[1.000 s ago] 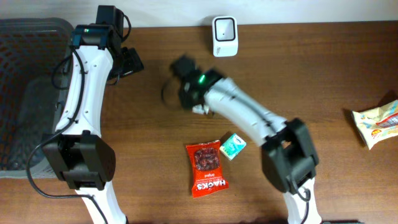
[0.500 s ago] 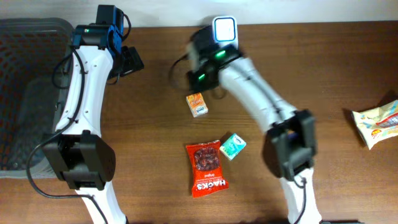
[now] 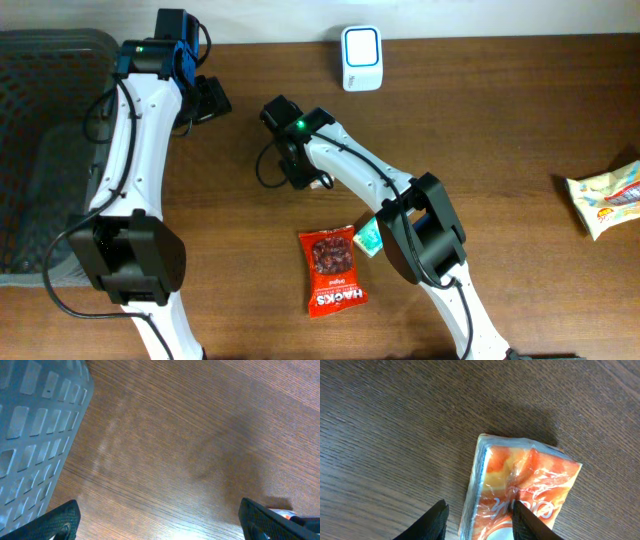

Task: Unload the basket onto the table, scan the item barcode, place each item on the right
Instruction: 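Grasp the orange box with the right gripper and raise it to the scanner, then carry the orange box to the right edge and release it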

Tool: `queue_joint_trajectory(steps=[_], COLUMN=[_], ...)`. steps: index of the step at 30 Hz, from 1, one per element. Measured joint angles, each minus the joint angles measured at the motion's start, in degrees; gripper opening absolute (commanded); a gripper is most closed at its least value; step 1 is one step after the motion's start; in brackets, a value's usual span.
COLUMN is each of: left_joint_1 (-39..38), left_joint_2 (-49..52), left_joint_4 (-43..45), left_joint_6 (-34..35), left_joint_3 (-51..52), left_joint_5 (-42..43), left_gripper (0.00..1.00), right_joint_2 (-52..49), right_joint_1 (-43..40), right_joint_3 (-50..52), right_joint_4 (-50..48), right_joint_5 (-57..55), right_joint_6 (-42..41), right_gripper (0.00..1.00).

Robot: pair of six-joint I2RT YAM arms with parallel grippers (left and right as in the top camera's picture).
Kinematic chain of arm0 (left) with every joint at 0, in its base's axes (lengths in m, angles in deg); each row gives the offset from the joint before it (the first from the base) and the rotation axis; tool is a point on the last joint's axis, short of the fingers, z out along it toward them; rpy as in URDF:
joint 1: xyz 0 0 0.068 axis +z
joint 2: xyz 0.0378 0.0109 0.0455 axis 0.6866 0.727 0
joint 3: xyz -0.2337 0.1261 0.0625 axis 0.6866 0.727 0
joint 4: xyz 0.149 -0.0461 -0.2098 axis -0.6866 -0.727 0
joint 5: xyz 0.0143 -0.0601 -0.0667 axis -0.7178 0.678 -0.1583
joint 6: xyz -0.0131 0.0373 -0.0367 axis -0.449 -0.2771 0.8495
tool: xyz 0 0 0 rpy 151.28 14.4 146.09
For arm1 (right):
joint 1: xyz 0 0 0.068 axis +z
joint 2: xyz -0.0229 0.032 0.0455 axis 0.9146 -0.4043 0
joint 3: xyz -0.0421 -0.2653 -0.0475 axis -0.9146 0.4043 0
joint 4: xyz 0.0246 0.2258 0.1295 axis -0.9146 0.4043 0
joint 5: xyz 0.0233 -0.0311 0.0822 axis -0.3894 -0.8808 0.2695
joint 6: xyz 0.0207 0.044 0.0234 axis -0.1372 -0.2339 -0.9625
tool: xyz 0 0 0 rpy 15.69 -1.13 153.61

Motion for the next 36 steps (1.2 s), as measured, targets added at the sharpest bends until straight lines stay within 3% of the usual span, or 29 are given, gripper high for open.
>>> queue_joint_trajectory(steps=[2,3,9,12,14,18,21,24,28,36], left_joint_1=[-0.02,0.00,0.00,0.00,0.00,0.00,-0.02,-0.02,0.00,-0.02], left_joint_2=[0.00,0.00,0.00,0.00,0.00,0.00,0.00,0.00,0.00,0.00], left_joint_4=[0.00,-0.02,-0.02,-0.02,-0.04,0.00,-0.04,-0.04,-0.04,-0.04], left_joint_6=[0.00,0.00,0.00,0.00,0.00,0.00,0.00,0.00,0.00,0.00], left_joint_3=[0.00,0.00,0.00,0.00,0.00,0.04,0.04,0.04,0.04,0.04], left_joint_5=[0.00,0.00,0.00,0.00,0.00,0.00,0.02,0.00,0.00,0.00], left_gripper=[0.99,0.99,0.99,0.99,0.99,0.99,0.99,0.99,0.99,0.99], right_joint_2=[-0.09,-0.09,-0.94,-2.32,-2.84,-2.51,-3.89,-7.43,-12.63,-13.38], right_joint_1=[0.00,0.00,-0.52,-4.46,-11.26,-28.63,-35.15,-35.01,-33.38,-33.79], right_joint_3=[-0.02,-0.04,-3.13,-13.00,-24.35,-30.49,-30.47,-30.49,-30.47,-30.47], right_joint_4=[0.00,-0.02,1.92,6.10,5.92,-6.73,-16.92,-24.26,-26.08,-27.17], right_joint_5=[-0.24,-0.63,-1.31,3.56,14.67,35.06,44.06,49.68,51.56,51.82], right_joint_6=[0.04,0.20,-3.98,-5.33,-5.51,-13.03,-20.22,-28.68,-36.52,-39.26], right_gripper=[0.06,0.04,0.04,0.04,0.04,0.04,0.04,0.04,0.04,0.04])
